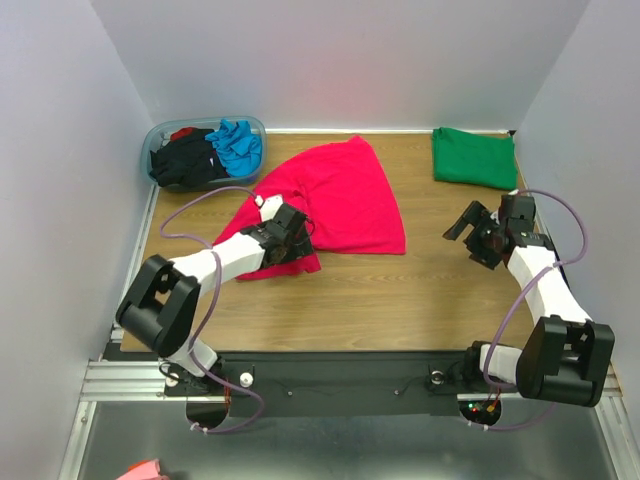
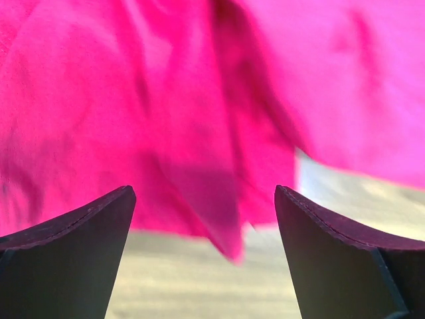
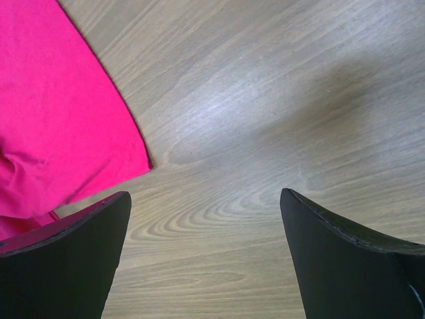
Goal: Fold and stack the t-shirts
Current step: Flatten the tshirt out
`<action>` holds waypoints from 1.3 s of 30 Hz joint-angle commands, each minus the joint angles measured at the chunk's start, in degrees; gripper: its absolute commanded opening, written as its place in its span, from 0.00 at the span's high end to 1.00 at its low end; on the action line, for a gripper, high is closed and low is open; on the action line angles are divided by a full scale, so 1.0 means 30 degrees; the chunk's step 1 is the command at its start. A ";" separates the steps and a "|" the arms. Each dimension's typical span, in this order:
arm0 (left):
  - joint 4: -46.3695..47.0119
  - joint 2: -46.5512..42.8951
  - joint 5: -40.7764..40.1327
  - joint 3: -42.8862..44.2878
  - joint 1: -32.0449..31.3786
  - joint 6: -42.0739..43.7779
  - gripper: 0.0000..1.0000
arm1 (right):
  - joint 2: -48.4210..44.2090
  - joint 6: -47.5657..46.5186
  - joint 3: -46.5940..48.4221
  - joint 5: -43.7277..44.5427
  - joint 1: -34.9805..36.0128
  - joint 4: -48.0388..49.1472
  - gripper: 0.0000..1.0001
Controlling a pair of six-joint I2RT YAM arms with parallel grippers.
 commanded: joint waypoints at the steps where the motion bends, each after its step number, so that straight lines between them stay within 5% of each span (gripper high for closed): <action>1: -0.0732 -0.2567 0.0630 0.0214 -0.0944 0.0391 0.02 | -0.0256 -0.0282 -0.0413 -0.0896 0.0198 0.1286 0.00; 10: 0.0385 -0.0559 0.1746 0.0297 -0.3462 -0.0314 0.07 | 0.0915 0.0070 -0.0706 -0.0897 0.1867 0.2224 0.00; 23: -0.4799 0.4690 -0.2969 0.4165 -0.3379 -0.4646 0.17 | 0.1209 -0.0252 -0.0969 -0.0311 0.1928 0.2254 0.00; 29: -0.5478 0.5602 -0.3381 0.4460 -0.3143 -0.5119 0.38 | 0.1209 -0.0282 -0.1087 0.0128 0.1928 0.2283 0.00; 30: -0.5390 0.5603 -0.3207 0.4431 -0.3143 -0.4916 0.52 | 0.1296 -0.0282 -0.1087 0.0158 0.1928 0.2283 0.00; 32: -0.5185 0.5545 -0.3060 0.4343 -0.3143 -0.4739 0.63 | 0.1413 -0.0311 -0.1087 0.0158 0.1928 0.2283 0.00; 33: -0.5068 0.5486 -0.2972 0.4140 -0.3114 -0.4651 0.87 | 0.1443 -0.0369 -0.1116 0.0158 0.1928 0.2312 0.00; 34: -0.4951 0.5370 -0.2913 0.3993 -0.3113 -0.4476 1.00 | 0.1501 -0.0398 -0.1117 0.0158 0.1928 0.2312 0.00; 39: -0.3223 0.3001 -0.1508 0.1945 -0.3260 -0.3187 1.00 | 0.1794 0.0011 -0.1117 0.0537 0.2335 0.2371 0.01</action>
